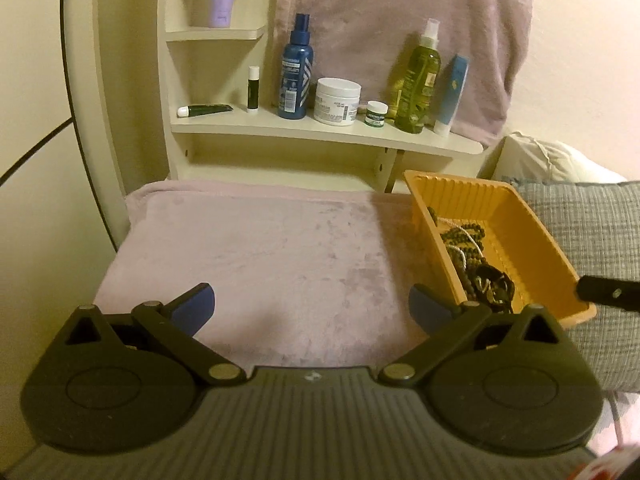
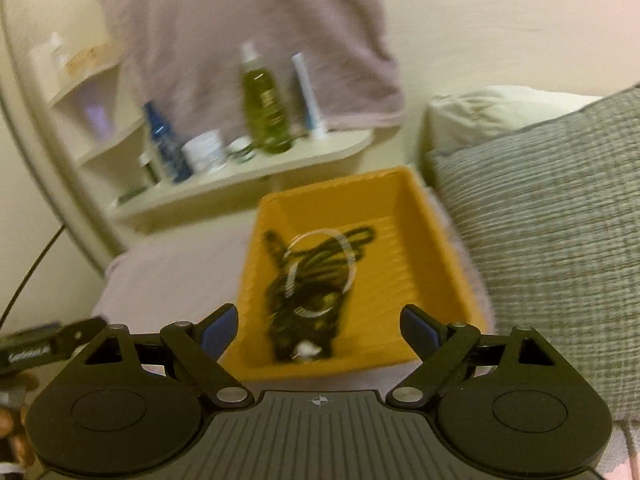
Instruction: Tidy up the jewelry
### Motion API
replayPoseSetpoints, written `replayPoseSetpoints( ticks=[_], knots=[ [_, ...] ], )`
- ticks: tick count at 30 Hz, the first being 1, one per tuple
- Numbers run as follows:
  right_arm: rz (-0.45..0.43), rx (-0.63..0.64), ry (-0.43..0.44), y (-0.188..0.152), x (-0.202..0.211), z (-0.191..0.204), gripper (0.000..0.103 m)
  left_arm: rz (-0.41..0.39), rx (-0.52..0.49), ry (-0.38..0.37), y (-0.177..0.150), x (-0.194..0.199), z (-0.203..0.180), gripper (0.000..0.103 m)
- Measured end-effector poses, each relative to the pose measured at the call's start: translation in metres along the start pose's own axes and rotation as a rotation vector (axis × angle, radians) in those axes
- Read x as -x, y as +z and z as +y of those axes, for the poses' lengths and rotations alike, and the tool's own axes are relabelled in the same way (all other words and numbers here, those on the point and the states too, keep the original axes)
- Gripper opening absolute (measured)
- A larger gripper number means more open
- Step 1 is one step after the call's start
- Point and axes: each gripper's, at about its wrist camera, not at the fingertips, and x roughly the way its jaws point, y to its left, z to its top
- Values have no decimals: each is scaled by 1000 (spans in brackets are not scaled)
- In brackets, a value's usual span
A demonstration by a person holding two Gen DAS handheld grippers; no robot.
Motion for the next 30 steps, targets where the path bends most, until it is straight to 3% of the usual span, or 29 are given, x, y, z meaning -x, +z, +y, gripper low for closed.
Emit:
replayPoseSetpoints(
  ticks=[9,22,30],
  knots=[
    [76,98,19,-27,-9,41,88,42,-30,16,-15,24,0,102],
    [130,157,-10,-51,-17,48,88,113,-48,50,-44,25,-6,102],
    [127,174,-10,-54,-18,53,88,108,-51,56,-46,25,-9,102]
  ],
)
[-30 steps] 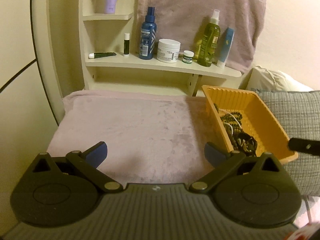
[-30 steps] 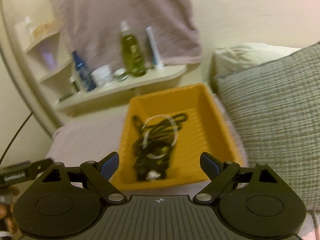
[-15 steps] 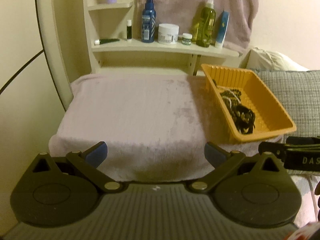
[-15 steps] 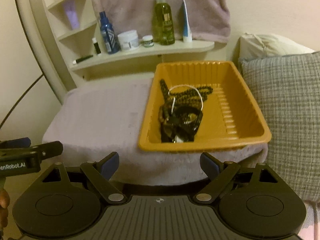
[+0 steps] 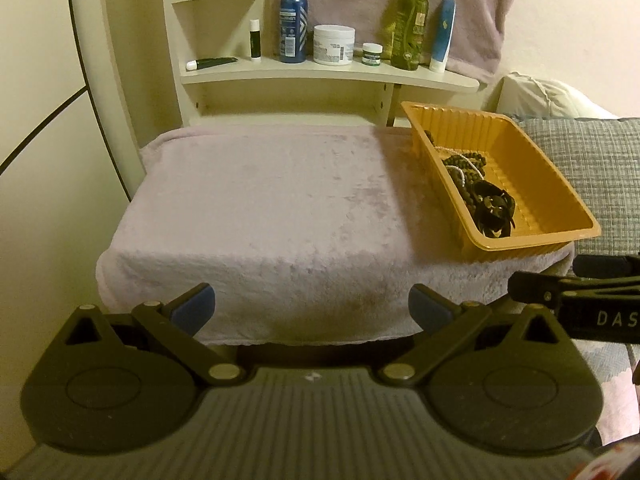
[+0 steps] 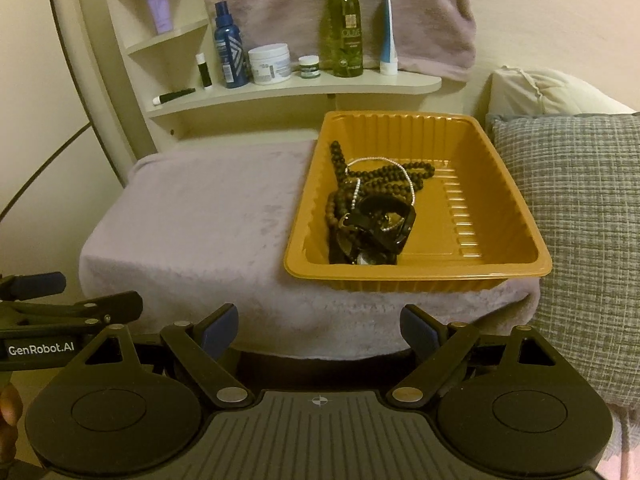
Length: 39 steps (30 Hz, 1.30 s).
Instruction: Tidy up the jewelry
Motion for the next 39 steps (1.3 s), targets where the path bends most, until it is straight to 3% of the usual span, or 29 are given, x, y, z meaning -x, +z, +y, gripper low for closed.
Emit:
replayPoseSetpoints(
  ticks=[39],
  knots=[
    [-20,-5,-3,-1,5,0,87,-31,-2,-12,2,6,-3,102]
  ],
)
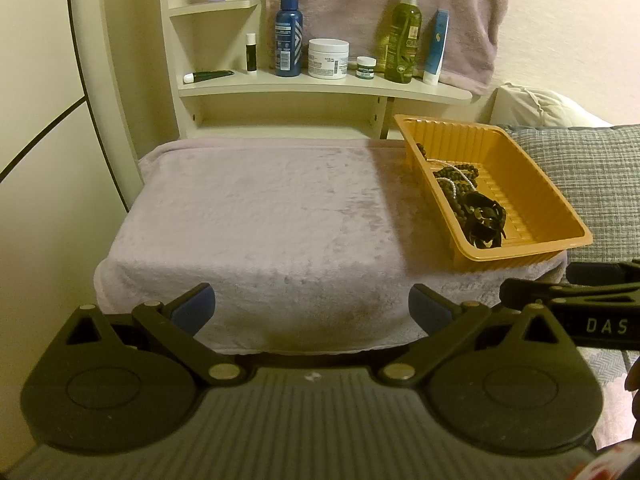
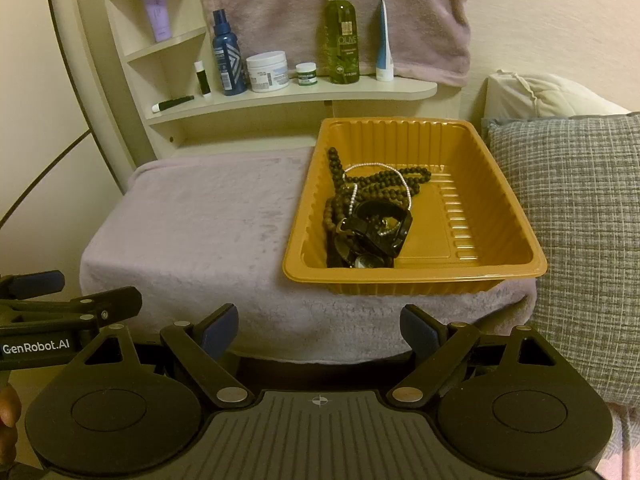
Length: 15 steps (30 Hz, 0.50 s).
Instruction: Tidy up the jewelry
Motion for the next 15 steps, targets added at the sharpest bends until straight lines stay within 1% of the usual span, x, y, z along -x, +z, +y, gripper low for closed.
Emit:
replayPoseSetpoints(
  ticks=[15],
  knots=[
    [0,-1,0,0,0,0,88,-1,0,-1,0,0,0,102]
  ],
)
